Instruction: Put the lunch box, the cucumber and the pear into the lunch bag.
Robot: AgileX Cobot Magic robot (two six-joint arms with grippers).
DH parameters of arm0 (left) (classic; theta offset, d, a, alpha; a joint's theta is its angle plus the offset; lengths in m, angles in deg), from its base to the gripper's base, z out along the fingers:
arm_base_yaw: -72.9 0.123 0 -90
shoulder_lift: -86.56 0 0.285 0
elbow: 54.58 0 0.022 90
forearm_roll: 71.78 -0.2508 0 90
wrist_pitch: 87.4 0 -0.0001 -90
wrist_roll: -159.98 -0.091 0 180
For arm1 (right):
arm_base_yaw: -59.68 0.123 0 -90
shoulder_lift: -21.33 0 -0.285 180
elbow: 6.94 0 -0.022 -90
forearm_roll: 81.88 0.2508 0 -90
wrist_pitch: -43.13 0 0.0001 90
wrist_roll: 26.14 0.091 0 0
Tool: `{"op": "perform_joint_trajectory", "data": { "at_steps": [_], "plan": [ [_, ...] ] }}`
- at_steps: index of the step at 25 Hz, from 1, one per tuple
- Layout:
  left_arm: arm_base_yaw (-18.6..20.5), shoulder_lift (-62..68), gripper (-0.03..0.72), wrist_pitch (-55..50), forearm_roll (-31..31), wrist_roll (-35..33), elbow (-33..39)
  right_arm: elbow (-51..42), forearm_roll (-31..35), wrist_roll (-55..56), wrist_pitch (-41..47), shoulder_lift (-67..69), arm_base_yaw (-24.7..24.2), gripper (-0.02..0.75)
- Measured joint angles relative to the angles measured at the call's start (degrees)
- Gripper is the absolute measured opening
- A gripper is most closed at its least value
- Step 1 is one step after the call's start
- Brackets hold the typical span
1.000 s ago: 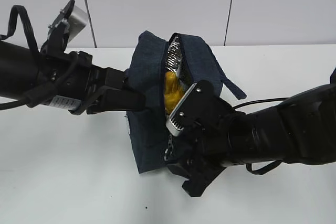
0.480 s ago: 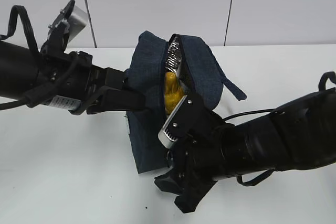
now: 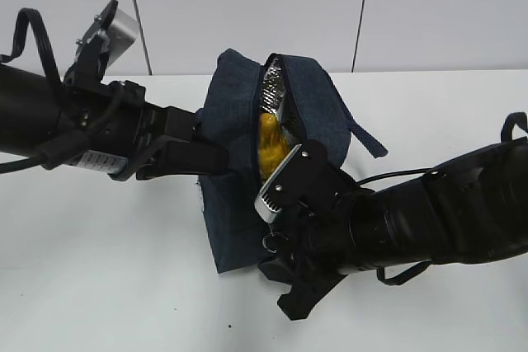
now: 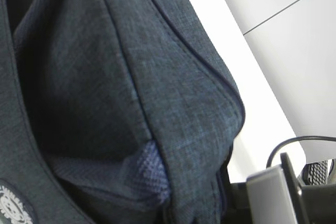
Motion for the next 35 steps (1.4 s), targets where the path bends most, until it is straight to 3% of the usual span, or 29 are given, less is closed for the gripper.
{"op": "perform_joint_trajectory", "data": {
  "at_steps": [3, 7, 26, 35],
  "plan": [
    [0.0, 0.0, -0.015, -0.05, 0.0, 0.0, 0.0, 0.0, 0.0, 0.0, -0.05, 0.01, 0.0, 0.216],
    [0.0, 0.0, -0.015, -0.05, 0.0, 0.0, 0.0, 0.0, 0.0, -0.06, 0.8, 0.01, 0.0, 0.165],
    [0.0, 0.0, -0.015, -0.05, 0.0, 0.0, 0.0, 0.65, 0.0, -0.14, 1.27, -0.64, 0.0, 0.155],
    [0.0, 0.0, -0.015, -0.05, 0.0, 0.0, 0.0, 0.65, 0.0, -0.14, -2.42, -0.64, 0.0, 0.152]
  ]
}}
